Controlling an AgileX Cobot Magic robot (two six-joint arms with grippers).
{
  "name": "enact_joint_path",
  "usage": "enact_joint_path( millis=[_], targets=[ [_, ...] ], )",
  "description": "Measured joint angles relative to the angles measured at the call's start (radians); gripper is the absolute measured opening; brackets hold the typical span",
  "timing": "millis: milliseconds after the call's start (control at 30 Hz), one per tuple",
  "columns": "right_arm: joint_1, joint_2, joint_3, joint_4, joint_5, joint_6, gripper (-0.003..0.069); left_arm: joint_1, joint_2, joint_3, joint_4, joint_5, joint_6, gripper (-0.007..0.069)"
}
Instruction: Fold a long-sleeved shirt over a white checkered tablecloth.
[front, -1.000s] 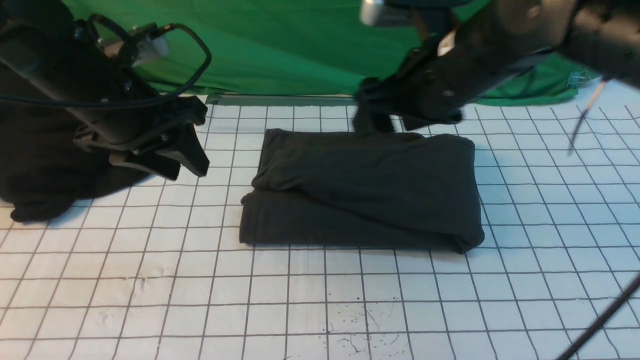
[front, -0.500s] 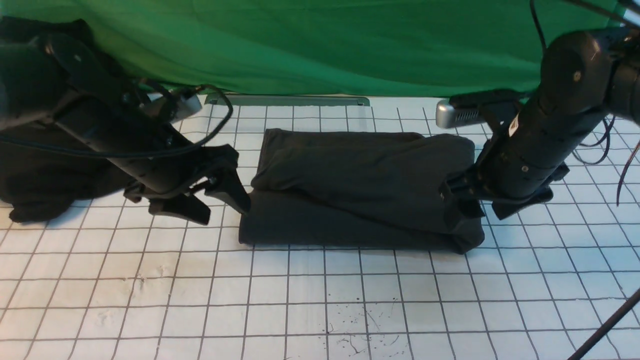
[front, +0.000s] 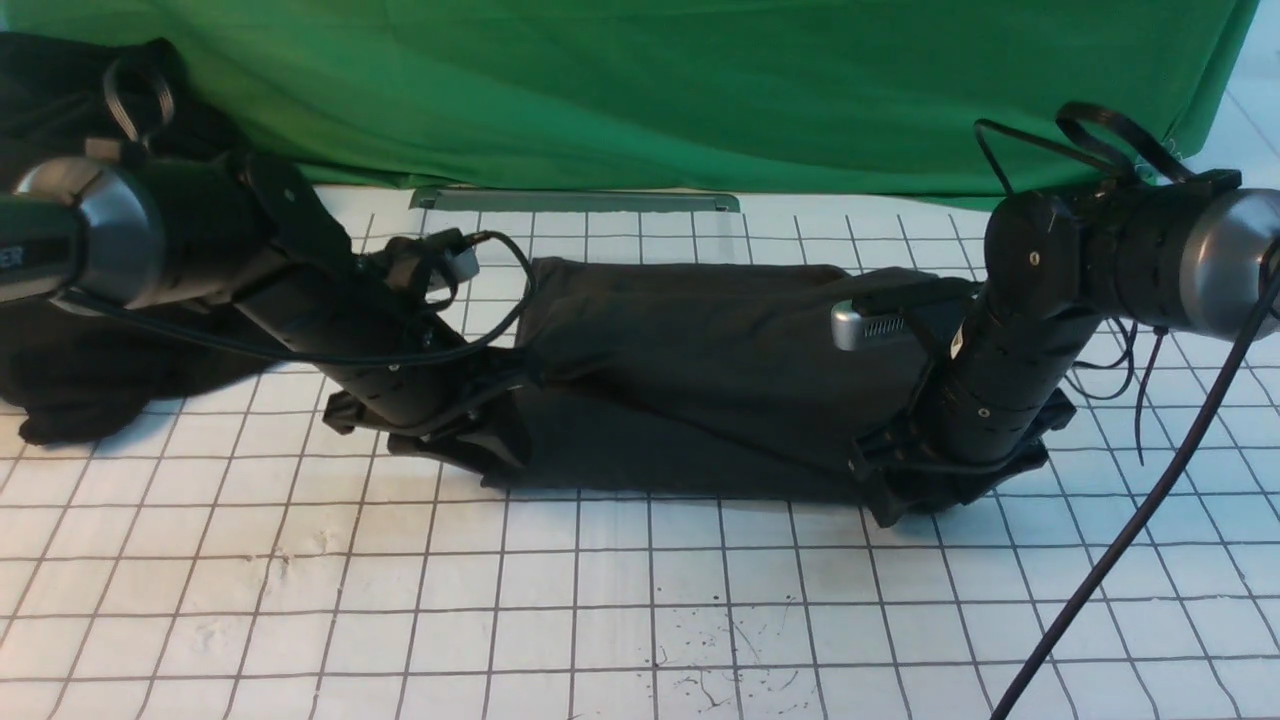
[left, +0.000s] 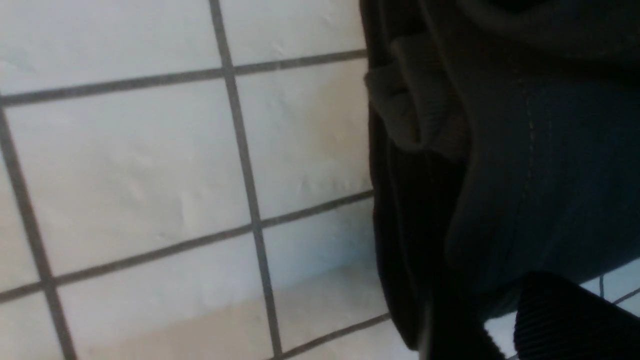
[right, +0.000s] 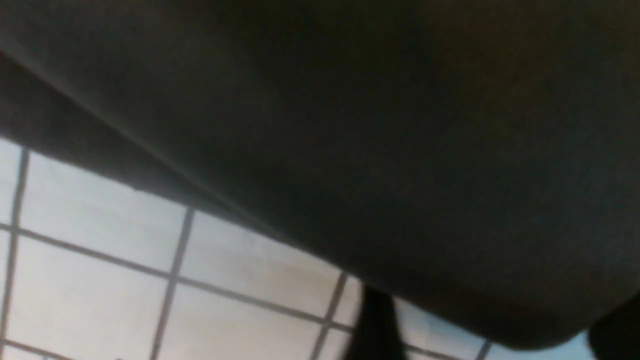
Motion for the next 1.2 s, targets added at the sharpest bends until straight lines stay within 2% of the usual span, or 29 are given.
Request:
enact_joint_path(
  millis=[33, 67, 133, 167, 200, 233, 367, 500, 733, 933, 1200],
  targets=[
    [-0.002, -0.001, 0.0, -0.004, -0.002, -0.008, 0.0355, 0.0, 0.004, 0.0, -0.002, 0.003, 0.0, 0.0119],
    [-0.002, -0.002, 0.0, -0.004, -0.001, -0.01, 0.0339, 0.0, 0.005, 0.0, -0.002, 0.004, 0.0, 0.0109],
    [-0.005, -0.003, 0.0, -0.006, -0.004, -0.023, 0.0124, 0.0, 0.005, 0.0, -0.008, 0.017, 0.002, 0.0027],
    [-0.005, -0.003, 0.0, -0.006, -0.004, -0.023, 0.0124, 0.0, 0.004, 0.0, -0.007, 0.019, 0.003, 0.0021],
    [-0.006, -0.004, 0.0, -0.005, -0.003, -0.028, 0.0055, 0.001, -0.005, 0.0, -0.008, 0.033, 0.005, 0.0008],
    [-0.006, -0.007, 0.0, -0.005, 0.002, -0.029, 0.0044, 0.001, -0.015, 0.0, -0.006, 0.049, 0.005, 0.0005],
    [-0.006, -0.027, 0.0, -0.003, 0.055, -0.037, 0.0041, 0.005, -0.064, 0.0, 0.008, 0.119, 0.005, 0.0005],
    [0.011, -0.106, 0.0, 0.001, 0.219, -0.051, 0.0041, -0.019, -0.163, 0.04, 0.027, 0.237, 0.002, 0.0005],
    [0.09, -0.19, 0.004, -0.001, 0.345, -0.011, 0.0039, -0.113, -0.266, 0.222, 0.059, 0.226, -0.053, 0.0005],
    [0.139, -0.201, 0.107, -0.002, 0.332, 0.011, 0.0039, -0.131, -0.278, 0.316, 0.114, 0.191, -0.096, 0.0005],
    [0.141, -0.201, 0.221, -0.034, 0.247, 0.026, 0.0043, -0.131, -0.281, 0.32, 0.132, 0.159, -0.105, 0.0005]
  ],
)
